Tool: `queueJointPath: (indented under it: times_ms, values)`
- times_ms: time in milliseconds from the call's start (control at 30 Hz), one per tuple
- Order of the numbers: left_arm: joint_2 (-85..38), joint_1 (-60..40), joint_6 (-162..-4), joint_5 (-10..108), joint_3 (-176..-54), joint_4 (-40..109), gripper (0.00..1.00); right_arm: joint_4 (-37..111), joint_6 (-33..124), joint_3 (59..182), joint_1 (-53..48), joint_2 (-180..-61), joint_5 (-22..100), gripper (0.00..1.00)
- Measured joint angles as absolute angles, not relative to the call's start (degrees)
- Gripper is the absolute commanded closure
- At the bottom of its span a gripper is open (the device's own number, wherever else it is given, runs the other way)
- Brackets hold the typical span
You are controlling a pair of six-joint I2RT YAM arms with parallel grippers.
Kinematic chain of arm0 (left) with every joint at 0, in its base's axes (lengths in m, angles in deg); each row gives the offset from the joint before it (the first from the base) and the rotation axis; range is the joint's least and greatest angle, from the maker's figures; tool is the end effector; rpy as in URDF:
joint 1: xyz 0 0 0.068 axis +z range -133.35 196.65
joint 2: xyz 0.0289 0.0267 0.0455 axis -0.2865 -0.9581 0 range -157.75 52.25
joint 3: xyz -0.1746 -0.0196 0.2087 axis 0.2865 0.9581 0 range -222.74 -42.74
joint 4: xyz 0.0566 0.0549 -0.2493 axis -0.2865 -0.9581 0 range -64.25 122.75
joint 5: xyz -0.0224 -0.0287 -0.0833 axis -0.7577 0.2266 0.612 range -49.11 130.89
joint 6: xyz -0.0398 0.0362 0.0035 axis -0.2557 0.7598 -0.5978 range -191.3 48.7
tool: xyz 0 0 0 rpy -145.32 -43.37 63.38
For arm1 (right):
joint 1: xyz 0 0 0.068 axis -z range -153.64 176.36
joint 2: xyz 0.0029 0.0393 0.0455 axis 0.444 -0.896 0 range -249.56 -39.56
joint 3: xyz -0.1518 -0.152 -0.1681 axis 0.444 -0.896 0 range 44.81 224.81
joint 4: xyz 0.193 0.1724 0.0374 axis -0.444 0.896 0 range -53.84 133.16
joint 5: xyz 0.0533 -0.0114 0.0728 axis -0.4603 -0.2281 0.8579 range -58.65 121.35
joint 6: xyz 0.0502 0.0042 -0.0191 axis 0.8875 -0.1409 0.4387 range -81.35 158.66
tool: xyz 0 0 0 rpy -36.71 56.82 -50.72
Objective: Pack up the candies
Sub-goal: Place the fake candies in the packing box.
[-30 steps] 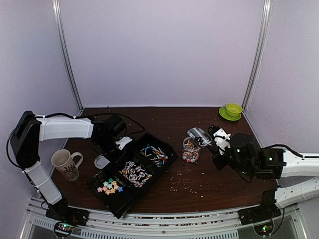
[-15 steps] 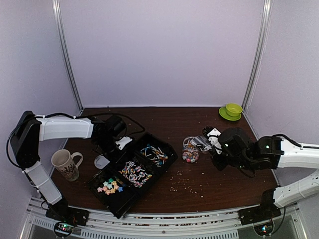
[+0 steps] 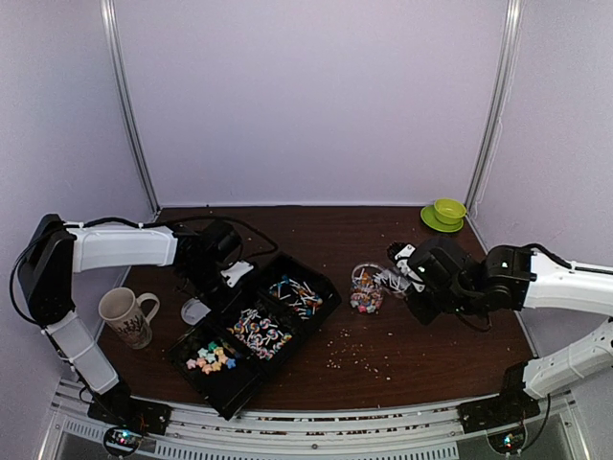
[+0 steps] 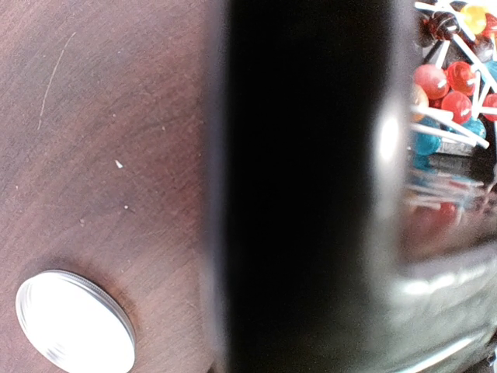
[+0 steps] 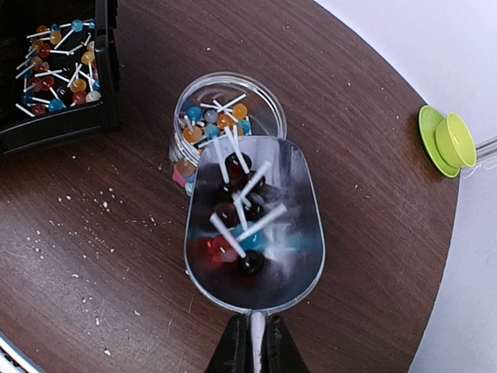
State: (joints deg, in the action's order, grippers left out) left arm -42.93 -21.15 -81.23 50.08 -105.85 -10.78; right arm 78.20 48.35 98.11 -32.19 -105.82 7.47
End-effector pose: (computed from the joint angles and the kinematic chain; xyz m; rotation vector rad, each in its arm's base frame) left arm 0.2418 -0.1948 0.1915 0.7404 2.8601 -0.3680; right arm 0.1308 0.1863 0.2715 -0.8510 2.2626 0.0043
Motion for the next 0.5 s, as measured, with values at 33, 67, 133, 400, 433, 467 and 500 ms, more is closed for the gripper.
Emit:
queueJointPath:
  times_ms: [33, 67, 133, 400, 433, 467, 500]
  values:
    - [-42.91, -21.15, -81.23, 50.08, -105.85, -10.78, 1.0, 78.77, 48.35, 98.39, -32.14, -106.0, 7.58, 1.0]
    - [-42.91, -21.15, -81.23, 50.08, -105.85, -10.78, 1.0, 79.47, 48.33, 98.72, -32.12, -106.13, 7.71, 1.0]
    - [-42.89, -21.15, -81.23, 50.08, -105.85, -10.78, 1.0, 80.56, 48.31, 99.33, -32.1, -106.35, 7.93, 1.0]
    - [-42.89, -21.15, -81.23, 50.08, -105.85, -10.8, 1.0, 83.99, 48.11, 101.67, -31.9, -107.59, 8.17, 1.0]
    - [-42.89, -21.15, -81.23, 50.08, -105.85, -10.8, 1.0, 84.34, 48.09, 101.84, -31.86, -107.7, 8.17, 1.0]
    - [-42.89, -21.15, -81.23, 50.08, -105.85, -10.8, 1.0, 84.54, 48.06, 101.91, -31.84, -107.72, 8.17, 1.0]
    - [-42.89, -21.15, -81.23, 50.08, -105.85, -10.8, 1.0, 84.82, 48.06, 101.97, -31.82, -107.72, 8.17, 1.0]
